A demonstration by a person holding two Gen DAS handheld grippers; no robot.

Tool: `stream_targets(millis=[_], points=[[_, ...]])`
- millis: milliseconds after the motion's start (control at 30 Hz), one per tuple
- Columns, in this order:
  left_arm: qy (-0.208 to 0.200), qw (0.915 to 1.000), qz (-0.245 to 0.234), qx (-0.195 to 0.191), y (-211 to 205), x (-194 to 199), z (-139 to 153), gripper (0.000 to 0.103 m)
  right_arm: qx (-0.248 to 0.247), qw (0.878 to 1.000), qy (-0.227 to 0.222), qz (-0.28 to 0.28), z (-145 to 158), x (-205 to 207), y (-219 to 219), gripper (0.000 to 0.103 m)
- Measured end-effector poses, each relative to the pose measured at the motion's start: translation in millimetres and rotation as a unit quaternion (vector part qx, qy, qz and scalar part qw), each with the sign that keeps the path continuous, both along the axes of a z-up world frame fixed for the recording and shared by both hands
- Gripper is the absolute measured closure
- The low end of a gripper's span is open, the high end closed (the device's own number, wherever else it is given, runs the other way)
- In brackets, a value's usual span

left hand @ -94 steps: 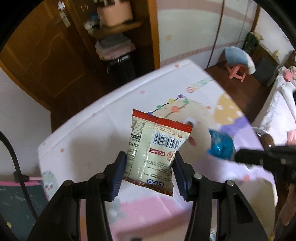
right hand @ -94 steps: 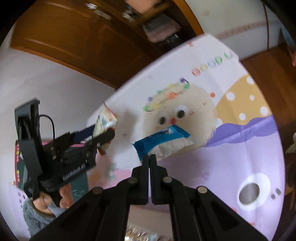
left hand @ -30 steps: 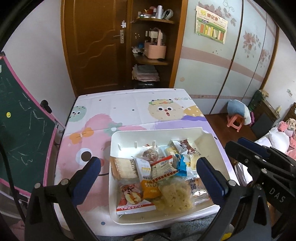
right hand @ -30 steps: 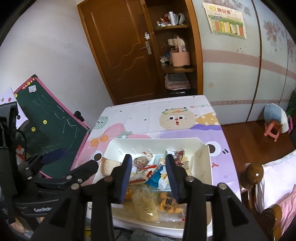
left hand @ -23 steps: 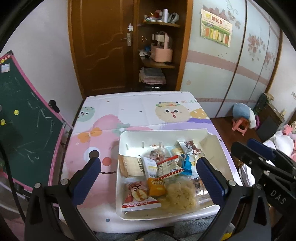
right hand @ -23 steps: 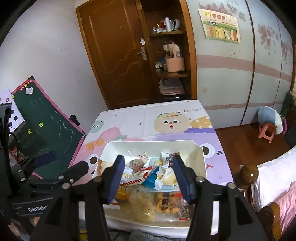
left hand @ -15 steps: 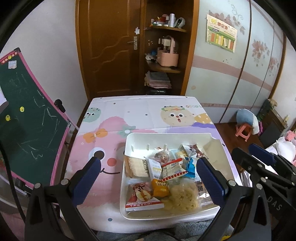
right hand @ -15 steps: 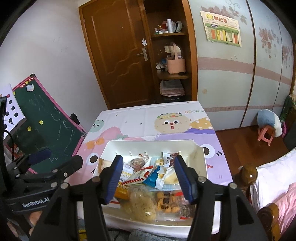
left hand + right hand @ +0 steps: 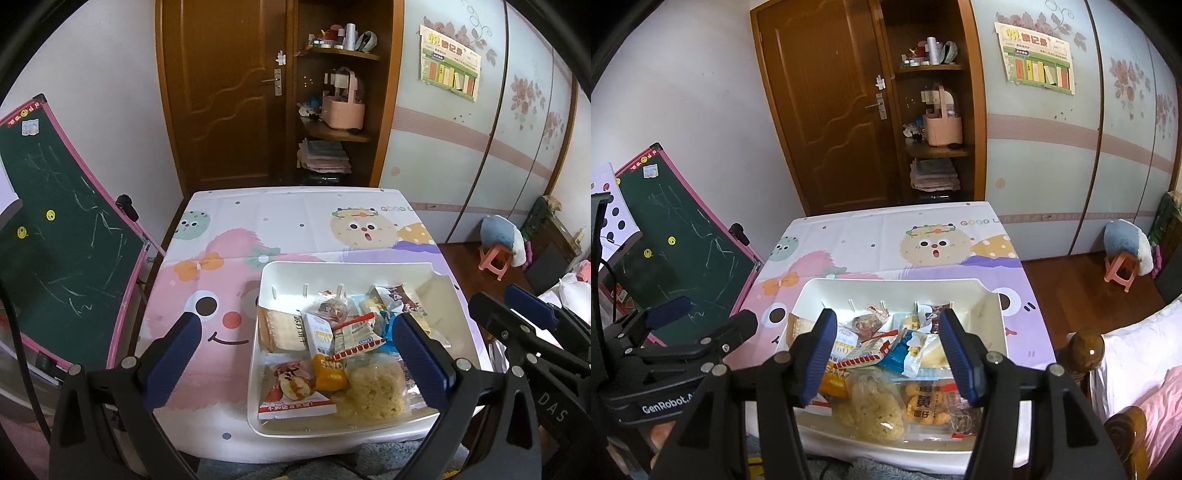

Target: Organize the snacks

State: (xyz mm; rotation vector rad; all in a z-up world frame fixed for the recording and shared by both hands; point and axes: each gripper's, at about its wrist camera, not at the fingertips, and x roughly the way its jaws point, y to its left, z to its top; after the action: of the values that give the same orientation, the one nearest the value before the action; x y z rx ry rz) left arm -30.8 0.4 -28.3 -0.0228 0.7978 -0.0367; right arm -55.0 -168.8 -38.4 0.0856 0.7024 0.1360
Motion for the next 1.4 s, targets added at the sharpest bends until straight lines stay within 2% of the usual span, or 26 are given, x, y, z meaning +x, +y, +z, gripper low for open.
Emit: stream_targets(millis=[1400], points=[[0.02, 0.9996, 0.009, 0.016, 3, 12, -9, 0.0, 0.004, 1.0, 0.027, 0.0, -16, 15, 2, 0.045]])
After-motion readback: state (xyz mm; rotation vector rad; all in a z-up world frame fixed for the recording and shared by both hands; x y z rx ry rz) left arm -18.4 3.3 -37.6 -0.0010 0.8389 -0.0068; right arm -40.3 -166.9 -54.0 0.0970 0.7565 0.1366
